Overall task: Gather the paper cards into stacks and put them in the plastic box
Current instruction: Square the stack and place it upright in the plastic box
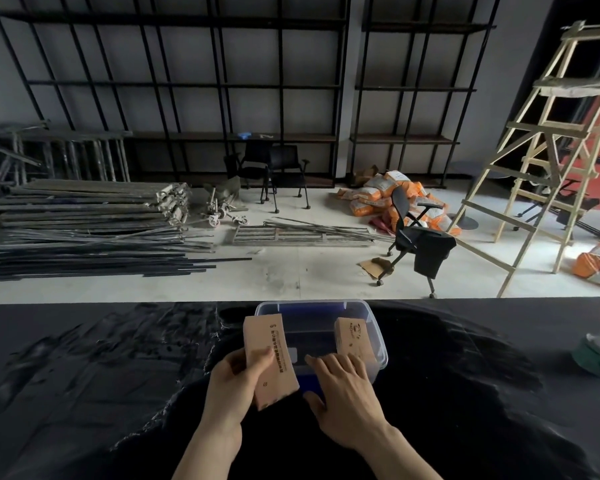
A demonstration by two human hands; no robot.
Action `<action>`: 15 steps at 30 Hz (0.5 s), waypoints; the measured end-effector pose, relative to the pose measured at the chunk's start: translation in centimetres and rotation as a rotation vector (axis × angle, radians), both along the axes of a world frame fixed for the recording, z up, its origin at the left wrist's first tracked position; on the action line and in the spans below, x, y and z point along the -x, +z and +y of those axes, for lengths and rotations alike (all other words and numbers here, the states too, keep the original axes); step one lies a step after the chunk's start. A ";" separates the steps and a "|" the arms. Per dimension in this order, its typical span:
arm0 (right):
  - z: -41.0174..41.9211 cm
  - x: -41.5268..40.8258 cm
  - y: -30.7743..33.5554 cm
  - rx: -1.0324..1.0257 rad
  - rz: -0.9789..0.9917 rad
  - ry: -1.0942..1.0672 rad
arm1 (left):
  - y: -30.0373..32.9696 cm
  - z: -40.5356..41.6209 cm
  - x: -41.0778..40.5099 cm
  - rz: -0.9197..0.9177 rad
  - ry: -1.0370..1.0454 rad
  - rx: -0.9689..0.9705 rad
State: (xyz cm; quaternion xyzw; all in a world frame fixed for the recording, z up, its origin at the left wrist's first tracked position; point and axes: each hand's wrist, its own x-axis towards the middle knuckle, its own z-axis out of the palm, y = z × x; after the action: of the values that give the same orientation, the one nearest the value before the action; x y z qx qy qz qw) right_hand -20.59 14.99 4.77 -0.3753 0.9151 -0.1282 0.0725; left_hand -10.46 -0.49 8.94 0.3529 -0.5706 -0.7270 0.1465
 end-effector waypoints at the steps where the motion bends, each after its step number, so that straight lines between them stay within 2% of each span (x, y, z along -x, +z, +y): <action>1: 0.0 -0.2 0.0 -0.012 0.010 -0.006 | 0.0 0.0 0.0 -0.003 0.005 0.002; 12: 2.4 -3.8 -1.4 -0.059 0.054 0.080 | 1.1 1.1 0.6 -0.051 -0.039 0.083; 15: 3.8 -4.2 -1.9 0.197 0.121 0.060 | 0.8 1.6 1.3 -0.080 -0.075 0.086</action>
State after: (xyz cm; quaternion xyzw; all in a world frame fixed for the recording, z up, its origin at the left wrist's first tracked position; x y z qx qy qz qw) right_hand -16.36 18.76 2.87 -0.4151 0.8890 -0.1925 -0.0164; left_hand -11.81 1.15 9.78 0.3532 -0.6195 -0.6922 0.1112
